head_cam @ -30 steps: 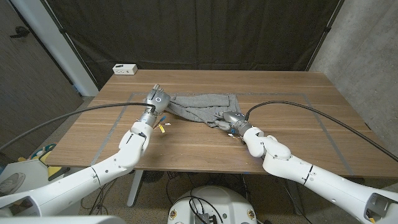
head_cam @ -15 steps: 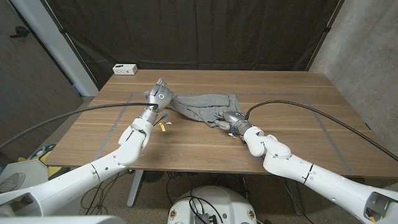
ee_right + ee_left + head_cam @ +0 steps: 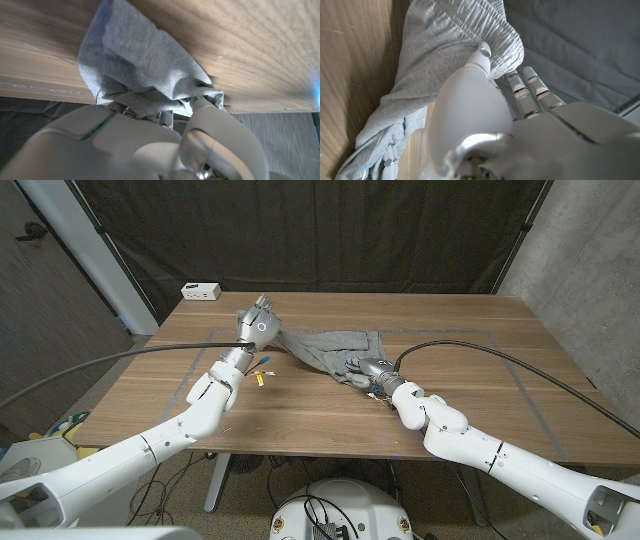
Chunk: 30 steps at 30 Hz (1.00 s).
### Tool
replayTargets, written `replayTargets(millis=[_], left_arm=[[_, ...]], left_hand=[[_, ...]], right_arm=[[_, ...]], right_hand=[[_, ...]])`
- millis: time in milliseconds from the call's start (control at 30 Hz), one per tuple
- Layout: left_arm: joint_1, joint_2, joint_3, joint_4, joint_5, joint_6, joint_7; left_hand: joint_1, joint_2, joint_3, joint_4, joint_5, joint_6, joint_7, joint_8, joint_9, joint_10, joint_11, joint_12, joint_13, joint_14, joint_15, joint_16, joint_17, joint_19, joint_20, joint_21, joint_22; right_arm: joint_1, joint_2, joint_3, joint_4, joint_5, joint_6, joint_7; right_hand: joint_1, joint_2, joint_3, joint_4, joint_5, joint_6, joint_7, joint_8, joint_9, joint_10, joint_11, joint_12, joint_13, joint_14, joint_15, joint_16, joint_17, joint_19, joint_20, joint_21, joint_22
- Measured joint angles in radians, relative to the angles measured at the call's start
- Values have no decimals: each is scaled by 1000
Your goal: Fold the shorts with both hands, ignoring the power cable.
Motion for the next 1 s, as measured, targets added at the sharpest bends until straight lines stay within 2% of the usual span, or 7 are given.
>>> replayTargets(millis=[567, 600, 1000], left_arm=[[-12, 6, -7, -3, 57, -72, 81], [-57, 13, -13, -2, 60, -77, 88], [-97, 28, -8, 9, 105, -127, 151]], left_hand=[[-11, -11, 4, 12, 23, 0, 0, 27, 24, 0, 0, -14, 0, 0, 0, -8, -5, -1, -1, 8, 0], [-11, -11, 4, 12, 23, 0, 0, 27, 24, 0, 0, -14, -1, 0, 0, -8, -4, -1, -1, 8, 0], [-14, -14, 8, 16, 38, 0, 0, 42, 35, -6, -6, -25, -8, 9, 2, -8, -2, 6, -8, 8, -3]], right_arm=[[-2, -3, 7, 12, 4, 5, 0], [-2, -3, 8, 13, 17, 20, -6], [-2, -5, 11, 20, 25, 30, -12]], right_hand=[[-5, -5, 10, -1, 0, 0, 0, 0, 0, 0, 0, -4, 0, 0, 0, -6, -1, -2, -2, -12, 1], [-5, -5, 10, -1, 0, 0, 0, 0, 0, 0, 0, -4, 0, 0, 0, -6, -1, -2, -2, -14, 1], [-9, -9, 18, -1, 0, 0, 0, -5, 0, 0, 0, -4, 0, 0, 0, -7, -1, -2, -2, -16, 1]])
